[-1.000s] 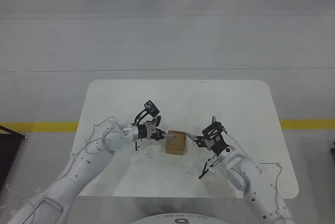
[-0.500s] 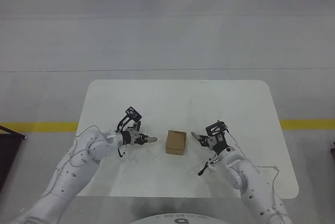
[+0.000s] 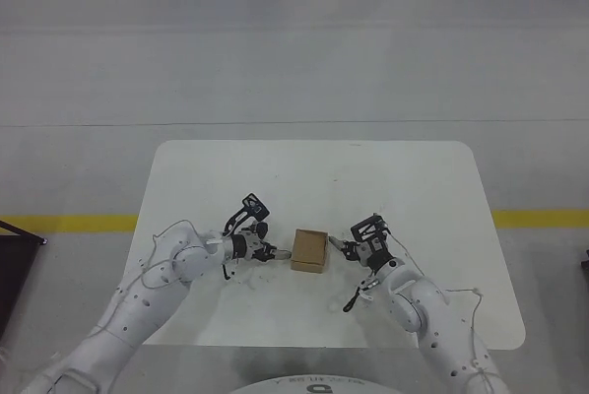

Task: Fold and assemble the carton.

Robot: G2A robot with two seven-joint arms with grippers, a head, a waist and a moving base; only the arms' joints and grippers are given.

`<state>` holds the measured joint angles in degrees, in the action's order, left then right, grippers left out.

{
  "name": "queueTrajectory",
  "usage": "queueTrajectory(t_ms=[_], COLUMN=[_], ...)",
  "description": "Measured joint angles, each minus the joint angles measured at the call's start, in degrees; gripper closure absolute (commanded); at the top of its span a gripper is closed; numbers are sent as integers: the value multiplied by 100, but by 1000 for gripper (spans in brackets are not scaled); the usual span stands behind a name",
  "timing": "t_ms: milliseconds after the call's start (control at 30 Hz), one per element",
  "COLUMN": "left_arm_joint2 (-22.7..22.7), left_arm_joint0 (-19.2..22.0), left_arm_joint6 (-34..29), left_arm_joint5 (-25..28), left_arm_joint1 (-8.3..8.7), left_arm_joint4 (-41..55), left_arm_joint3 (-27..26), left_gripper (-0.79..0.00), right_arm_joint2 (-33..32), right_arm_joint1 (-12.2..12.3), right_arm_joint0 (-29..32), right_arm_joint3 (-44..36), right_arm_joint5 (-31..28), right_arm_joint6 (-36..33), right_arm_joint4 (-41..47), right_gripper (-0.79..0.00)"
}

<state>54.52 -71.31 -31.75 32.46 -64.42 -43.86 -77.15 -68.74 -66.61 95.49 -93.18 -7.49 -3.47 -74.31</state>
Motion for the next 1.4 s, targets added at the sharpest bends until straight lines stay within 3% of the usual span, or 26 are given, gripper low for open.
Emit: queueTrajectory(t_ms=[233, 400, 633, 933, 1133, 1400], left_arm_joint2=[-117, 49, 604, 1561, 2248, 3336], left_arm_joint0=[36, 28, -229, -733, -1004, -1232], left_arm_joint6=[-22, 143, 375, 702, 933, 811], left_arm_joint5=[17, -49, -97, -107, -153, 198], left_arm_joint1=[-23, 10, 163, 379, 497, 671], left_arm_joint4=[-5, 20, -52, 91, 174, 363], left_arm_joint3=[-28, 65, -65, -593, -1166, -1737], left_gripper=[-785, -785, -785, -785, -785, -785], right_arm_joint2=[-16, -236, -48, 250, -455, -2136], right_arm_joint1=[-4, -10, -25, -91, 4, 122], right_arm_joint0=[-15, 81, 221, 278, 676, 2015], right_arm_joint3=[-1, -25, 7, 75, -635, -2555], right_arm_joint5=[-46, 234, 192, 395, 380, 637], right_arm_joint6=[42, 198, 183, 476, 650, 591], right_arm_joint4=[-22, 249, 1, -81, 271, 1255], right_gripper=[-785, -785, -785, -785, -785, -785])
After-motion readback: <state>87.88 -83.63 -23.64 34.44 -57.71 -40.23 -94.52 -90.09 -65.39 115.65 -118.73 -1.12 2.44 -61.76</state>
